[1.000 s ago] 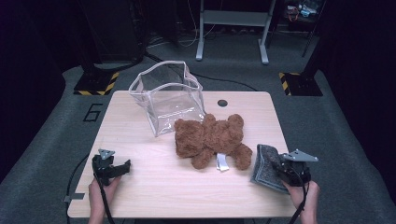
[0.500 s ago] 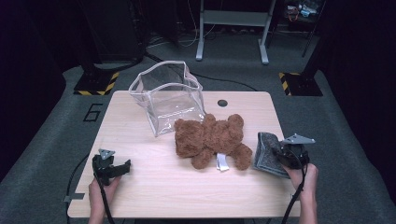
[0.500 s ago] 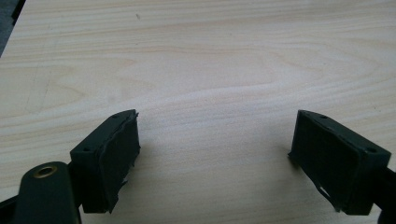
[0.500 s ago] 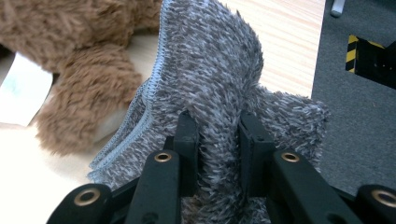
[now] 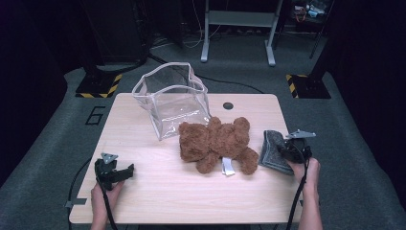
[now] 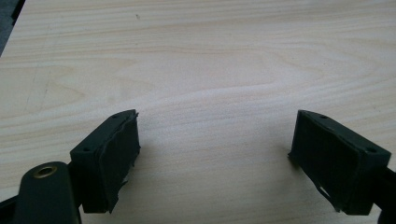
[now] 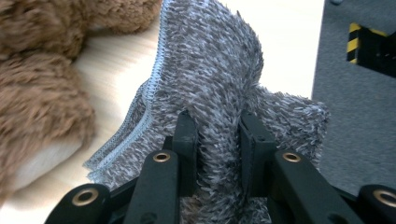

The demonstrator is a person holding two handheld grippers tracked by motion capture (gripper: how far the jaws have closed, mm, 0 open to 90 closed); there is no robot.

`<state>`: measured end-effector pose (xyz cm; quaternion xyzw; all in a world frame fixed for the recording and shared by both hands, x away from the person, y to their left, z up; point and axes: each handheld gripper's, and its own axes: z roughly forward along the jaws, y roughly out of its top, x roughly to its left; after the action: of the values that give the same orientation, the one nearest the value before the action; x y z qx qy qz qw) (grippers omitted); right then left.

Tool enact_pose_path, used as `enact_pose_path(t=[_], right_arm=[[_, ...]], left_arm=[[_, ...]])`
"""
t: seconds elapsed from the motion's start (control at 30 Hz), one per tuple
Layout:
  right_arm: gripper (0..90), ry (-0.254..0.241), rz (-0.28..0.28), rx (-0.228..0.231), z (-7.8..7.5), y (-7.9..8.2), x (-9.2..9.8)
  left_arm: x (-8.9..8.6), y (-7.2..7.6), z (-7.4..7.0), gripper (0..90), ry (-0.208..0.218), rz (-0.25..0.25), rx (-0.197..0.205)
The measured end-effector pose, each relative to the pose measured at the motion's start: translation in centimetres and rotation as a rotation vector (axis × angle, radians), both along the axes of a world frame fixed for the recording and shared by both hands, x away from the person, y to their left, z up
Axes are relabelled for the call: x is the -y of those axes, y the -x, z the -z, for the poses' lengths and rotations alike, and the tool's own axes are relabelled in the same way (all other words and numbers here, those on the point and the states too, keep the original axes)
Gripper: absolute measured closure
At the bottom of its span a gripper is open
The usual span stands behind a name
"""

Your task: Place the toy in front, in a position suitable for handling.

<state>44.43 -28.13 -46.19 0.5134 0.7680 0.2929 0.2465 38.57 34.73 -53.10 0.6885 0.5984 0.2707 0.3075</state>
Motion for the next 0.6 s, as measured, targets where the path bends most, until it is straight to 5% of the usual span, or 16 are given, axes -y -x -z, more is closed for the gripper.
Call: enact_pose_path(t=[0.37, 0.47, 0.5, 0.6], right_arm=[[63.0, -0.036, 0.048, -0.058, 2.1, -2.4, -0.2], [54.4, -0.047, 0.047, -0.063, 2.2, -2.5, -0.2], [41.9, -0.063, 0.065, -0.063, 2.2, -2.3, -0.2], [31.7, -0.070, 0.093, -0.048, 1.8, -1.9, -0.2]], left_arm=[[0.0, 0.0, 0.0, 15.1, 0.001, 0.000, 0.000], [0.0, 0.0, 0.0, 15.1, 0.002, -0.001, -0.002], [0.0, 0.0, 0.0, 15.1, 0.001, 0.000, 0.000], [0.0, 0.0, 0.0, 15.1, 0.000, 0.001, 0.000]])
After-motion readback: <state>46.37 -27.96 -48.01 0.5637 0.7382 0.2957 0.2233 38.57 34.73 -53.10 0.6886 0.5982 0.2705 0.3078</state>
